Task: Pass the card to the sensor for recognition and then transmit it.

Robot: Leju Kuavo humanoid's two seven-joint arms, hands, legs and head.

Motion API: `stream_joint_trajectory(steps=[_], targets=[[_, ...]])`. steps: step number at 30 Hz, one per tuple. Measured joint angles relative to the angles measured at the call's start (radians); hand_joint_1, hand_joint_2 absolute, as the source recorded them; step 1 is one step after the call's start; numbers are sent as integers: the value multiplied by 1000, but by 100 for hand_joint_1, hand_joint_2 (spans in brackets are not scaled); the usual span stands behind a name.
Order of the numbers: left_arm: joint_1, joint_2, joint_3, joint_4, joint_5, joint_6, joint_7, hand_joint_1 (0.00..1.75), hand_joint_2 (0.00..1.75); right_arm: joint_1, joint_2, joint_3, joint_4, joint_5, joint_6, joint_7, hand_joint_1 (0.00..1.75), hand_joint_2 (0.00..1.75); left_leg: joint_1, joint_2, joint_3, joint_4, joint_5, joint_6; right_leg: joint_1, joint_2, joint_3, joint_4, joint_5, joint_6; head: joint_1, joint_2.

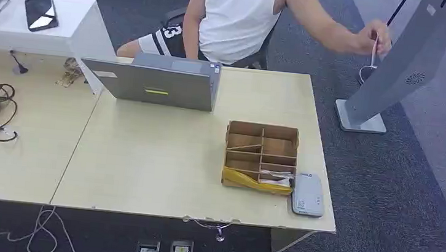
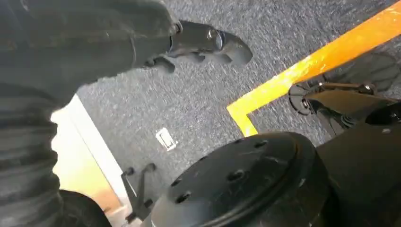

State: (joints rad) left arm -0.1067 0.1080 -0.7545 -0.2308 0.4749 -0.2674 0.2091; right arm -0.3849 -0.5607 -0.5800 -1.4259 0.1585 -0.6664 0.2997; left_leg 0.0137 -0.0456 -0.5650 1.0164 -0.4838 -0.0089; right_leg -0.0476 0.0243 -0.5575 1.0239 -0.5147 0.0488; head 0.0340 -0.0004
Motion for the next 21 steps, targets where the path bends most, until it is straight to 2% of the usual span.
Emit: stream_joint_trajectory(steps=[3,4,6,8,11,13,16,21], targets=[[0,-1,-2,0,11,0,0,0,175,-33,-43,98,-76,147,6,72,0,175,0,-4,-2,0,1,-1,0,-5,0,0,0,0,1,0],[0,-1,-5,0,14,0,0,0,175,-51,-66,157,-108,203,16,96,0,175,0,-4,-3,0,1,-1,0,-5,0,0,0,0,0,0],[0,-3,-18,0,18,0,0,0,175,-105,-100,272,-156,296,70,133,0,175,0,-4,-4,0,1,-1,0,-5,0,0,0,0,0,0],[-1,-3,-25,0,19,0,-5,0,175,-164,-132,410,-201,434,175,155,0,175,1,-2,-2,0,1,-1,1,-4,0,0,0,0,0,0],[-3,-3,-28,0,20,0,-13,0,175,-242,-148,560,-231,614,309,152,0,175,2,-9,-3,0,3,0,2,-9,1,0,0,0,2,0],[-3,-3,-41,0,21,0,-20,0,175,-294,-153,691,-240,719,386,143,0,175,2,-9,-4,0,4,-1,2,-9,0,0,0,0,2,0],[-3,-3,-50,0,24,0,-24,0,175,-343,-152,846,-244,810,438,123,0,175,2,-10,-5,0,4,-1,2,-11,0,0,0,0,1,0],[-3,-3,-56,0,29,0,-29,0,175,-387,-136,1031,-244,890,477,108,0,175,3,-11,-5,0,4,-1,3,-11,-1,0,0,0,1,0]])
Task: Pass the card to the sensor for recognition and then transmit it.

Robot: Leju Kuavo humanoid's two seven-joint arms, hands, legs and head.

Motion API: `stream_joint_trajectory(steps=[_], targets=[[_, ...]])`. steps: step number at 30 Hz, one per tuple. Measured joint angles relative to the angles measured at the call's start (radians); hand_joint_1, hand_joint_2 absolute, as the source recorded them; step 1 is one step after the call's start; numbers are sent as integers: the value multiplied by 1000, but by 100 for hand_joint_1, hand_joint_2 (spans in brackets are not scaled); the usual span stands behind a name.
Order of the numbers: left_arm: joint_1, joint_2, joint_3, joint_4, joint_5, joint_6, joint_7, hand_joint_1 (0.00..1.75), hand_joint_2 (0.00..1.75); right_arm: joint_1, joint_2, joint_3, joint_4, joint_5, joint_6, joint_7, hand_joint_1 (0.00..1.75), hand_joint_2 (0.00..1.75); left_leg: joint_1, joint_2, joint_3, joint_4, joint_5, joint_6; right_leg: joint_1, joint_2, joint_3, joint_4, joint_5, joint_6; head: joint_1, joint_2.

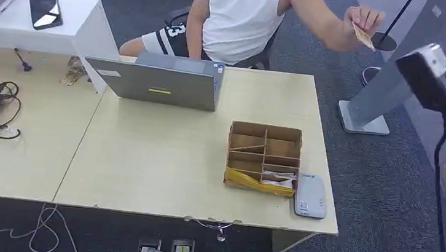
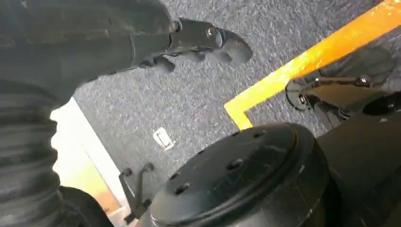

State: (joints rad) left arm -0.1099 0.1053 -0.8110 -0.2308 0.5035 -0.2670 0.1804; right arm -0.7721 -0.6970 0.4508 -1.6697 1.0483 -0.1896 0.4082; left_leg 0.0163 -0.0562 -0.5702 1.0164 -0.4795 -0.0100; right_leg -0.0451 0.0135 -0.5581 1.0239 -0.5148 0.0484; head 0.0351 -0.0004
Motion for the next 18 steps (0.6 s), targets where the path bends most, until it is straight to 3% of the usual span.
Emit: stream_joint_trajectory(steps=[9,18], targets=[[0,0,-21,0,1,0,-4,0,175,-29,49,205,16,75,79,-38,0,175,0,0,0,0,0,0,0,0,0,0,0,0,0,0],[0,4,-44,1,0,0,-5,0,175,-62,98,338,64,114,177,-74,0,175,0,1,0,0,0,0,0,1,-1,0,0,0,0,0]])
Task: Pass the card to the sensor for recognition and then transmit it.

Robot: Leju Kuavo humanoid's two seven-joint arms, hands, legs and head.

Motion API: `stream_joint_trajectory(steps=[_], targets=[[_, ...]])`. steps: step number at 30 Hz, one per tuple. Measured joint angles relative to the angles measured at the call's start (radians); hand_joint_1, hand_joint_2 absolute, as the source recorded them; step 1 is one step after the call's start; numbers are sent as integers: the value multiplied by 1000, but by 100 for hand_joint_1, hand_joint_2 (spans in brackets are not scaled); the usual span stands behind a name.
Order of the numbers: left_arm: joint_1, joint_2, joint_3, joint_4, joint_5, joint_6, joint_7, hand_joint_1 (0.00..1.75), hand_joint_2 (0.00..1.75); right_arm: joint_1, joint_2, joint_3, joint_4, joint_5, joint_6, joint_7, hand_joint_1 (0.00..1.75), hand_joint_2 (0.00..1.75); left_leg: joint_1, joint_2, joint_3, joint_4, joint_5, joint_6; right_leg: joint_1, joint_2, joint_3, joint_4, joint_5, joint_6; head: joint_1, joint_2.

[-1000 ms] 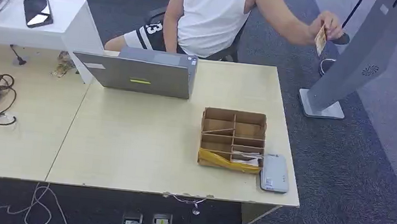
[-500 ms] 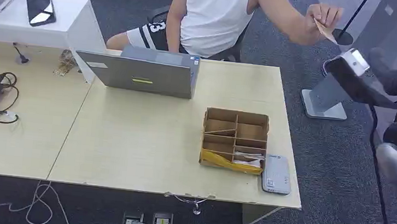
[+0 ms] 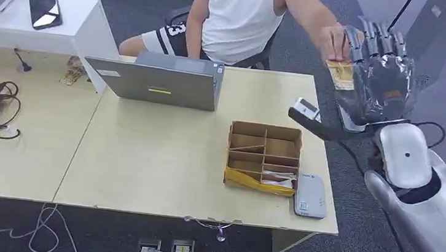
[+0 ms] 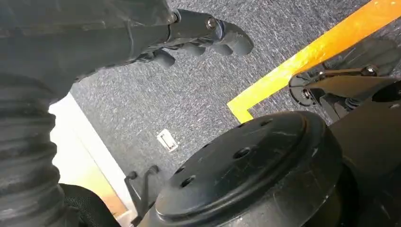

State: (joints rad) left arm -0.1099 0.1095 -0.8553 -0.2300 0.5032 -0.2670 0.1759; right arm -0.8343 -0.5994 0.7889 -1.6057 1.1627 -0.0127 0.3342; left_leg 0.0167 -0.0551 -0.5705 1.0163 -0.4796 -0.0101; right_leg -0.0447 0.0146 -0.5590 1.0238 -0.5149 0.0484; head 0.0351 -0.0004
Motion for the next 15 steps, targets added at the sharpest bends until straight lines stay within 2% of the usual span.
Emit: stream_joint_trajectory(steps=[4,9,10,11,12,13,15], targets=[[-1,2,-8,0,0,0,0,0,175,-27,29,54,41,1,38,-23,0,175,0,0,0,0,0,0,0,0,0,0,0,0,0,0],[-1,2,-19,0,1,0,-7,0,175,-55,62,110,99,-27,44,-36,3,175,0,0,0,0,0,0,0,0,0,0,0,0,0,0],[-1,2,-20,0,2,0,-7,0,175,-60,71,122,116,-35,36,-38,21,175,0,0,0,0,0,0,0,0,0,0,0,0,0,0],[-1,2,-22,0,4,0,-7,0,175,-64,81,134,136,-45,27,-40,124,175,0,0,0,0,0,0,0,0,0,0,0,0,0,0],[-1,2,-23,0,7,0,-7,0,175,-65,91,144,154,-52,17,-40,168,175,0,0,0,0,0,0,0,0,0,0,0,0,0,0],[-1,2,-24,0,8,0,-7,0,175,-66,100,153,172,-56,9,-40,175,175,0,0,0,0,0,0,0,0,0,0,0,0,0,0],[-1,2,-24,0,12,0,-7,0,175,-69,115,164,202,-67,-6,-39,175,175,0,0,0,0,0,0,0,0,0,0,0,0,0,0]])
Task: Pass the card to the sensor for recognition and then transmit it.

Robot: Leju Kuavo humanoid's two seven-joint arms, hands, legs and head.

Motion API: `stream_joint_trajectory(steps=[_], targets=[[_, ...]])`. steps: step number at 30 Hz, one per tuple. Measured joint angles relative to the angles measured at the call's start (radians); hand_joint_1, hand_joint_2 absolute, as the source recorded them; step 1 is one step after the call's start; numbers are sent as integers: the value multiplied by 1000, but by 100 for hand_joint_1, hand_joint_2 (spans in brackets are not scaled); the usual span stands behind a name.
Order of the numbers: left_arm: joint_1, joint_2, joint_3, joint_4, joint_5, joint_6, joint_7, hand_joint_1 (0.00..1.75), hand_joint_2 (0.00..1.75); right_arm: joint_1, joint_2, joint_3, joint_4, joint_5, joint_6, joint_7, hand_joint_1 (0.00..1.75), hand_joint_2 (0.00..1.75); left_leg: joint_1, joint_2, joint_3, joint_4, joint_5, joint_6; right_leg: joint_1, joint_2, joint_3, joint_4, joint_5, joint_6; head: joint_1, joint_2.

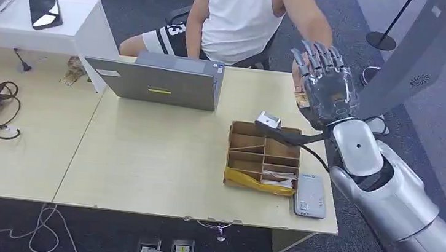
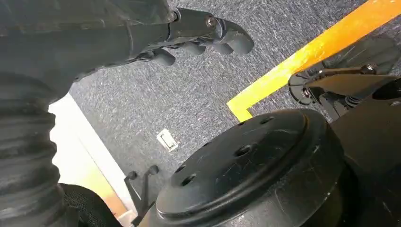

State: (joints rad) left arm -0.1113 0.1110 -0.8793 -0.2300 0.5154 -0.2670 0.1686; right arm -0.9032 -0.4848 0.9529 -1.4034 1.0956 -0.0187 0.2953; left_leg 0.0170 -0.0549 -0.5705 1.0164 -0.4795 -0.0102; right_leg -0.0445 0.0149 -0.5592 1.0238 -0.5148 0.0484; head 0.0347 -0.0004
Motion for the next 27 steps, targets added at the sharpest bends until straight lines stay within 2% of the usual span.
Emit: stream_joint_trajectory(steps=[10,27], targets=[[1,0,0,0,26,0,-6,0,175,-12,46,40,146,-68,-66,5,175,175,0,0,0,0,0,0,0,0,0,0,0,0,0,0],[1,2,-1,0,40,0,-17,0,175,-24,60,39,206,-101,-101,6,175,175,0,0,0,0,0,0,0,1,0,0,0,0,0,0]])
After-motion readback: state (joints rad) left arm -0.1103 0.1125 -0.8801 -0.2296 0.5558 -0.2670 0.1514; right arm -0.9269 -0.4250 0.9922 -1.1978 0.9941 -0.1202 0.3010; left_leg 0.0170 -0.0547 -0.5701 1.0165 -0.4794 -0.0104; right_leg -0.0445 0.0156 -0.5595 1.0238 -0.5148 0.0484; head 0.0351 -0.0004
